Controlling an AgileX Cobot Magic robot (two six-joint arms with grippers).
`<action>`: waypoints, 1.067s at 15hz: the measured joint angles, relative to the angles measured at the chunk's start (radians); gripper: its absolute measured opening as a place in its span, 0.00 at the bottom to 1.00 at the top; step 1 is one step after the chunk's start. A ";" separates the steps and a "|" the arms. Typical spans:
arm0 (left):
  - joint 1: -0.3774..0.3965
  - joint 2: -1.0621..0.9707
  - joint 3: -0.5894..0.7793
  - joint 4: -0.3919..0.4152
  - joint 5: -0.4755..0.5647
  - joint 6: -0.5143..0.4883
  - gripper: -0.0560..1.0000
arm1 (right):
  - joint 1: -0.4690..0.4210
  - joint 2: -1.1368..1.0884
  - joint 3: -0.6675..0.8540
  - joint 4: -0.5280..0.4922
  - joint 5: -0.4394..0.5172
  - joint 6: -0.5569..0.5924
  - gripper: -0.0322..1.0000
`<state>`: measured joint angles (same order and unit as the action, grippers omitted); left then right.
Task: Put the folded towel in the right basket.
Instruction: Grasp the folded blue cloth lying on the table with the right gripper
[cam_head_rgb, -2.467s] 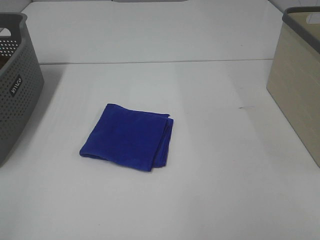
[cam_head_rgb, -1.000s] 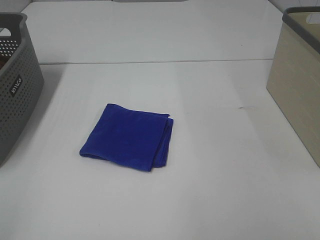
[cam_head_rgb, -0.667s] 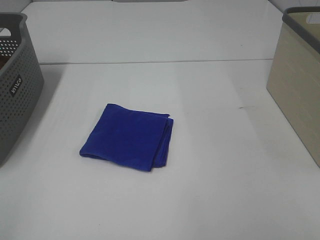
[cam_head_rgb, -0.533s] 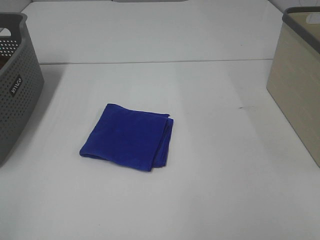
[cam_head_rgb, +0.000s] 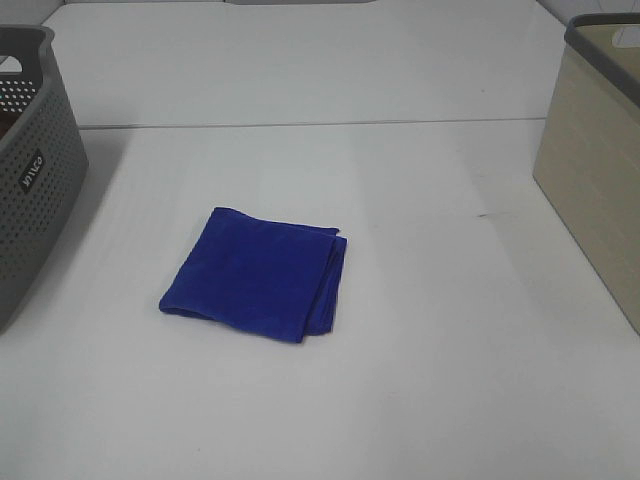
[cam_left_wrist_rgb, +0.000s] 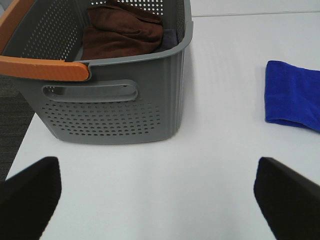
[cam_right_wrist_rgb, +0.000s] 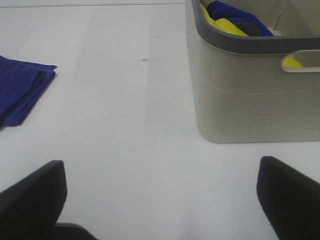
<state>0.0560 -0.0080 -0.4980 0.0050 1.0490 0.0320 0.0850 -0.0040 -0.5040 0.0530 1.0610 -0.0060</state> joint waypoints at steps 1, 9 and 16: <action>0.000 0.000 0.000 0.000 0.000 0.000 0.97 | 0.000 0.000 0.000 0.000 0.000 0.000 0.98; 0.000 0.000 0.000 0.003 0.000 0.000 0.97 | 0.000 0.000 0.000 0.000 0.000 0.000 0.98; 0.000 0.000 0.000 0.003 0.000 0.000 0.97 | 0.000 0.142 -0.072 0.036 0.031 0.006 0.98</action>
<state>0.0560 -0.0080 -0.4980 0.0080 1.0490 0.0320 0.0850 0.1380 -0.5760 0.0890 1.0920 0.0000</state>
